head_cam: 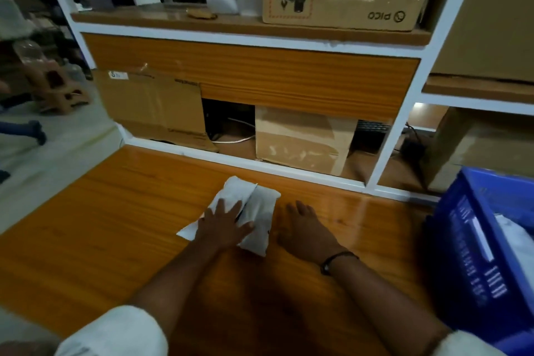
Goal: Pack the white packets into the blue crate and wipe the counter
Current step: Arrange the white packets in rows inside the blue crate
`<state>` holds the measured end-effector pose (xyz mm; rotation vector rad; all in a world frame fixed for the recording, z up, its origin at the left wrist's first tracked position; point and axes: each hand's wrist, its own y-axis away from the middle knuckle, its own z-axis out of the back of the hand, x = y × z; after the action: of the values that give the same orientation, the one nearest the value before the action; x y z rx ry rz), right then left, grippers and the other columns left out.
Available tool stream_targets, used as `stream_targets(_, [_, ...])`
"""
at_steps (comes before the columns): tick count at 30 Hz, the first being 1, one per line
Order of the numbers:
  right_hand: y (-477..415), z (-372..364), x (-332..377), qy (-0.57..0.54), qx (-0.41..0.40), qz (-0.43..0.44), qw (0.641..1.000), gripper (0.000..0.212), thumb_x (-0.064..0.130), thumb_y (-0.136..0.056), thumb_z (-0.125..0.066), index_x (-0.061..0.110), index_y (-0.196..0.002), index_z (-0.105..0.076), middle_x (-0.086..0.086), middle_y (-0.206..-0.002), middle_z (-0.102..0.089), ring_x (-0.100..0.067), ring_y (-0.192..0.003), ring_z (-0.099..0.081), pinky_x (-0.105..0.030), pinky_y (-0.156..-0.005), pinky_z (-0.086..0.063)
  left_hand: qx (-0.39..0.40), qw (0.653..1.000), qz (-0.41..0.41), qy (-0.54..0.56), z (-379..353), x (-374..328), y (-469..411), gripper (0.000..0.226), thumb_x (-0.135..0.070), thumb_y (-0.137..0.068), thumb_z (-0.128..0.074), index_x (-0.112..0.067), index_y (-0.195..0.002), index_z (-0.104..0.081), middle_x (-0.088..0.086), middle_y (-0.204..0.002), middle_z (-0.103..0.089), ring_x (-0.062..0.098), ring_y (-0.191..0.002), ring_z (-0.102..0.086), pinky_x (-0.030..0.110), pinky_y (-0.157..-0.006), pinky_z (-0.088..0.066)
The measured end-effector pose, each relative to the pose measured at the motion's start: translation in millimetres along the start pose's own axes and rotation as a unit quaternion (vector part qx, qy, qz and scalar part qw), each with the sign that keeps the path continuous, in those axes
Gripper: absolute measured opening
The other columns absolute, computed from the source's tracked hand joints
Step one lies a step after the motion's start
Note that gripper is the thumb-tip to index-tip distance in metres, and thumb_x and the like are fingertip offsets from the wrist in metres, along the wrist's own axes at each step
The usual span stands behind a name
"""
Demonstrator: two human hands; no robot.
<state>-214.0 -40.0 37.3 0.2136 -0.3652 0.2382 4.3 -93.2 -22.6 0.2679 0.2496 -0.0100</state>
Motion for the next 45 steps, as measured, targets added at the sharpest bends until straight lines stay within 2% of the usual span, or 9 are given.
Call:
stream_targets(3, [-10.0, -16.8, -1.4, -0.030, -0.018, -0.015, 0.999, 0.079, 0.050, -0.099, -0.052, 0.009, -0.157, -0.018, -0.017, -0.163, -0.017, -0.035, -0.150, -0.013, -0.043, -0.121, -0.017, -0.006, 0.999, -0.033, 0.021, -16.9, -22.5, 8.2, 0.091, -0.090, -0.076, -0.021, -0.046, -0.156, -0.015, 0.005, -0.167, -0.008, 0.040, -0.150, -0.018, 0.057, -0.119, -0.023])
stream_targets(6, [-11.2, -26.4, -11.1, -0.014, -0.028, -0.033, 0.999, 0.076, 0.046, -0.102, -0.048, 0.011, -0.159, -0.012, -0.020, -0.165, -0.011, -0.035, -0.153, -0.007, -0.041, -0.123, -0.011, -0.003, 0.993, -0.104, 0.053, -35.9, -44.3, 18.0, 0.055, -0.056, -0.101, -0.038, -0.042, -0.153, -0.030, 0.000, -0.166, -0.017, 0.028, -0.145, -0.032, 0.050, -0.116, -0.032])
stream_targets(8, [-4.7, -28.8, -21.0, -0.004, -0.048, -0.052, 0.997, 0.073, 0.046, -0.102, -0.046, 0.015, -0.159, -0.013, -0.020, -0.164, -0.013, -0.038, -0.152, -0.007, -0.045, -0.123, -0.013, -0.021, 0.991, -0.121, 0.053, -45.0, -51.9, 21.7, 0.051, -0.041, -0.105, -0.042, -0.041, -0.154, -0.028, -0.002, -0.167, -0.016, 0.023, -0.149, -0.027, 0.046, -0.120, -0.026])
stream_targets(14, [28.7, -43.0, -55.8, 0.031, -0.039, -0.105, 0.993, 0.065, 0.051, -0.100, -0.042, 0.027, -0.156, -0.018, -0.008, -0.166, -0.008, -0.039, -0.151, -0.009, -0.053, -0.113, -0.035, -0.066, 0.993, -0.084, 0.039, -56.2, -66.1, 24.7, 0.085, -0.065, -0.092, -0.052, -0.041, -0.159, -0.006, 0.004, -0.162, -0.022, 0.027, -0.145, -0.029, 0.043, -0.116, -0.034])
stream_targets(20, [26.3, -41.0, -60.7, 0.059, -0.069, -0.122, 0.988, 0.082, 0.067, -0.092, -0.041, 0.030, -0.157, -0.006, -0.008, -0.166, -0.001, -0.038, -0.151, -0.006, -0.055, -0.113, -0.032, -0.065, 0.994, -0.087, -0.008, -65.4, -77.1, 23.4, 0.103, -0.082, -0.081, -0.043, -0.038, -0.158, 0.009, 0.010, -0.164, -0.004, 0.033, -0.146, -0.020, 0.048, -0.117, -0.030])
stream_targets(24, [12.3, -46.9, -63.0, 0.072, -0.060, -0.134, 0.987, 0.091, 0.072, -0.089, -0.042, 0.032, -0.157, 0.003, -0.012, -0.166, 0.005, -0.042, -0.148, -0.012, -0.057, -0.110, -0.033, -0.079, 0.993, -0.067, -0.061, -74.5, -80.7, 20.1, 0.094, -0.081, -0.082, -0.028, -0.041, -0.157, 0.013, 0.011, -0.166, 0.005, 0.038, -0.148, -0.015, 0.052, -0.117, -0.027])
stream_targets(31, [18.2, -67.8, -70.5, 0.104, -0.090, -0.126, 0.982, 0.080, 0.058, -0.094, -0.034, 0.027, -0.160, -0.001, -0.017, -0.167, 0.003, -0.042, -0.136, -0.035, -0.054, -0.100, -0.040, -0.091, 0.993, -0.040, -0.057, -73.5, -86.2, 25.0, 0.083, -0.061, -0.096, -0.045, -0.044, -0.157, 0.010, 0.013, -0.166, 0.004, 0.038, -0.148, -0.015, 0.049, -0.116, -0.030])
stream_targets(37, [28.6, -66.8, -70.5, 0.110, -0.069, -0.120, 0.984, 0.084, 0.062, -0.095, -0.034, 0.031, -0.158, 0.012, -0.013, -0.166, 0.016, -0.041, -0.141, -0.024, -0.053, -0.102, -0.036, -0.089, 0.994, -0.045, -0.049, -74.0, -91.7, 32.6, 0.077, -0.054, -0.099, -0.044, -0.045, -0.157, 0.005, 0.011, -0.166, 0.006, 0.038, -0.149, -0.014, 0.050, -0.118, -0.028])
stream_targets(45, [37.0, -39.0, -77.3, 0.062, -0.079, -0.130, 0.986, 0.081, 0.054, -0.097, -0.042, 0.034, -0.158, 0.008, -0.008, -0.167, 0.012, -0.041, -0.142, -0.023, -0.051, -0.105, -0.042, -0.122, 0.991, -0.054, 0.003, -46.3, -115.9, 32.1, 0.074, -0.050, -0.100, -0.046, -0.046, -0.157, 0.000, 0.009, -0.167, 0.006, 0.038, -0.151, -0.008, 0.052, -0.119, -0.026])
